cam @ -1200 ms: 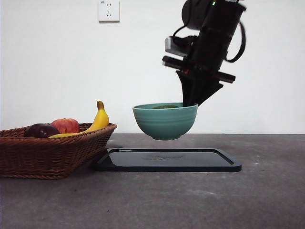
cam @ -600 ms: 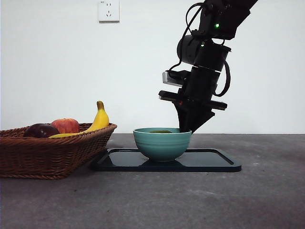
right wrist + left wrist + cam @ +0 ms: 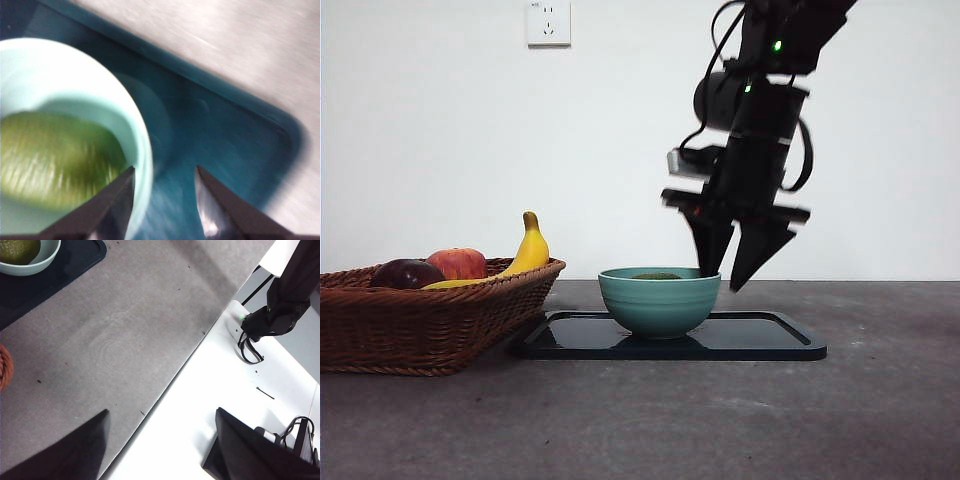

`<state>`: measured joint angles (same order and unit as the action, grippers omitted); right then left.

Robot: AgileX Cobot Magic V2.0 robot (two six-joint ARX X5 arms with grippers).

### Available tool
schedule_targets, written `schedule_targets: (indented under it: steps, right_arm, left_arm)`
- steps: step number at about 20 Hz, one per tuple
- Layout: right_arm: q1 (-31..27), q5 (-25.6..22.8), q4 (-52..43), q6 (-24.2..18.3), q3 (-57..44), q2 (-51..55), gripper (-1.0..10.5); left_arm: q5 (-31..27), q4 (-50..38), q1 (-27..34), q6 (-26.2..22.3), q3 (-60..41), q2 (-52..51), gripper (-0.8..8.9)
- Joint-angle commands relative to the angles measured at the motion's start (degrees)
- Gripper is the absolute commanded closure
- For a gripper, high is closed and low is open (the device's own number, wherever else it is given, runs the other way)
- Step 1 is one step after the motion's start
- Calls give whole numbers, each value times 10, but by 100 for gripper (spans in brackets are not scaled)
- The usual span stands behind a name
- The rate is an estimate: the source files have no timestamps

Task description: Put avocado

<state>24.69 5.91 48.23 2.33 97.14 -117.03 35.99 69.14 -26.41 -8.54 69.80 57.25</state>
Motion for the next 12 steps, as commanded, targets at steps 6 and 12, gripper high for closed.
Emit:
schedule_targets:
  steps: [6, 12]
  right_arm:
    - [10, 47, 84, -5, 15, 210, 755]
    - [63, 45, 128, -5, -33, 380, 755]
  left_arm:
    - [3, -6, -3, -11, 10, 3, 472]
    - [3, -10, -3, -11, 10, 3, 471]
